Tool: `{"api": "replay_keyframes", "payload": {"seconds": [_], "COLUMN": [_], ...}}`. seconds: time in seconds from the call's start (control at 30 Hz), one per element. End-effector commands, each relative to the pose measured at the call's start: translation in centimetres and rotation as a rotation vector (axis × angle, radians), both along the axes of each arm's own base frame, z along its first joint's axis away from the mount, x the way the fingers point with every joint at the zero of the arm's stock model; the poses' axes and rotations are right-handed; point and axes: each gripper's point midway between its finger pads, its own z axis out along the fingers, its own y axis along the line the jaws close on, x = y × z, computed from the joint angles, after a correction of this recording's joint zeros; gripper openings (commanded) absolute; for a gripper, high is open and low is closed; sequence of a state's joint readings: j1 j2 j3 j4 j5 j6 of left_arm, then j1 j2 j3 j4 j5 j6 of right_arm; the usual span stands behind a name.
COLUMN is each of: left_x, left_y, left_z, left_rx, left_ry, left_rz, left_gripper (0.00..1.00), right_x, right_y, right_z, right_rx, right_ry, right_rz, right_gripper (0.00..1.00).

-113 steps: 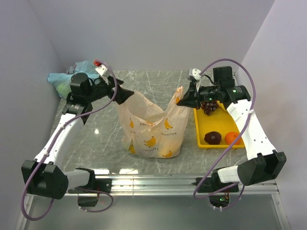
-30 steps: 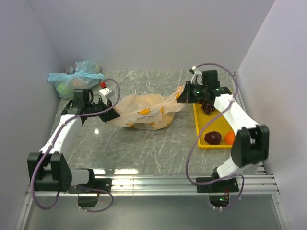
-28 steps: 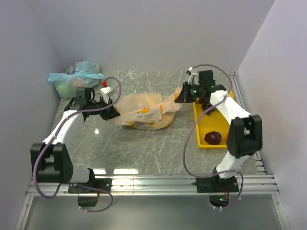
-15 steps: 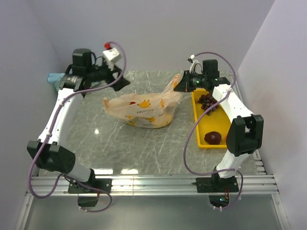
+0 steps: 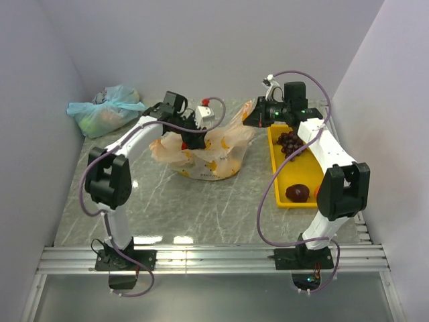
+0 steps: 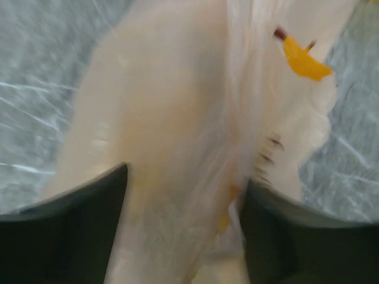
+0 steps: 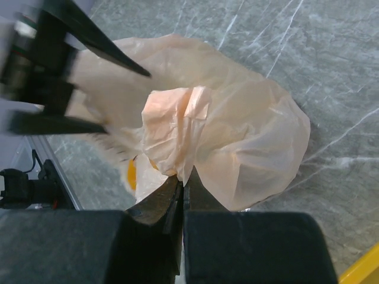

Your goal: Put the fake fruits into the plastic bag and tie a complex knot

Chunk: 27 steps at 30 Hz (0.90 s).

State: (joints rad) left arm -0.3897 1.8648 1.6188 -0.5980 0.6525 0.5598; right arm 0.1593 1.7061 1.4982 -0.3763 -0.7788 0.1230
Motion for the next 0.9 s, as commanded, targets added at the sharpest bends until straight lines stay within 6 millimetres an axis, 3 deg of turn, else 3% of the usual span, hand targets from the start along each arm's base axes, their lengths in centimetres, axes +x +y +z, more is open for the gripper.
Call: {"api": "replay_keyframes", "payload": {"seconds": [0.0, 0.07, 0.1, 0.2, 0.23, 0.27, 0.3, 0.33, 0.37, 0.43, 0.47, 0.53, 0.63, 0.73, 0.87], "left_x": [-0.1, -0.3, -0.4, 0.1, -0.2, -0.1, 0.0, -0.2, -0.2, -0.1, 0.0, -0.3, -0.3, -0.2, 0.2], "left_y": [-0.2, -0.5, -0.7, -1.3, -1.5, -1.4, -1.4, -1.5, -1.1, -0.8, -0.4, -0.2, 0.0, 0.0, -0.2], "left_z": [-1.6, -3.6, -4.0, -4.5, -4.5, -4.2, -3.8, -3.1, -2.8, -1.9, -1.5, -1.3, -1.3, -1.1, -1.4], "left_rx": [0.041, 0.039, 0.018, -0.016, -0.035, -0.046, -0.061, -0.09, -0.105, -0.133, -0.156, -0.162, -0.155, -0.151, -0.147], "left_ry": [-0.03, 0.021, 0.035, 0.019, 0.027, 0.023, 0.022, 0.033, 0.047, 0.063, 0.075, 0.085, 0.079, 0.075, 0.094], "left_rz": [-0.125, -0.164, -0.175, -0.185, -0.197, -0.2, -0.201, -0.21, -0.205, -0.2, -0.194, -0.203, -0.206, -0.21, -0.207], "left_gripper": [0.57, 0.41, 0.28, 0.06, 0.04, 0.02, 0.01, 0.0, 0.0, 0.01, 0.0, 0.01, 0.0, 0.01, 0.0], "right_x": [0.0, 0.2, 0.5, 1.0, 1.1, 1.1, 1.6, 1.6, 1.7, 1.2, 0.4, -0.6, -2.1, -2.9, -3.1], "right_y": [0.4, 0.6, 0.7, 1.6, 2.0, 2.5, 2.6, 2.5, 2.1, -0.3, -1.3, -2.5, -3.0, -1.8, 0.7], "right_z": [3.7, 3.7, 3.4, 3.2, 3.4, 3.8, 4.3, 4.6, 4.9, 5.2, 6.4, 4.9, 3.3, 1.9, 1.1], "right_rx": [0.027, 0.029, 0.032, 0.073, 0.096, 0.125, 0.142, 0.151, 0.15, 0.162, 0.162, 0.149, 0.088, 0.08, 0.11], "right_ry": [-0.105, -0.101, -0.097, -0.087, -0.09, -0.075, -0.081, -0.073, -0.075, -0.111, -0.174, -0.219, -0.286, -0.344, -0.382], "right_rz": [-0.003, -0.007, -0.006, 0.019, 0.036, 0.049, 0.058, 0.065, 0.058, 0.039, 0.043, 0.069, 0.187, 0.282, 0.339], "right_gripper": [0.0, 0.0, 0.0, 0.0, 0.0, 0.02, 0.14, 0.34, 0.41, 0.61, 0.67, 0.76, 0.76, 0.84, 0.85]}}
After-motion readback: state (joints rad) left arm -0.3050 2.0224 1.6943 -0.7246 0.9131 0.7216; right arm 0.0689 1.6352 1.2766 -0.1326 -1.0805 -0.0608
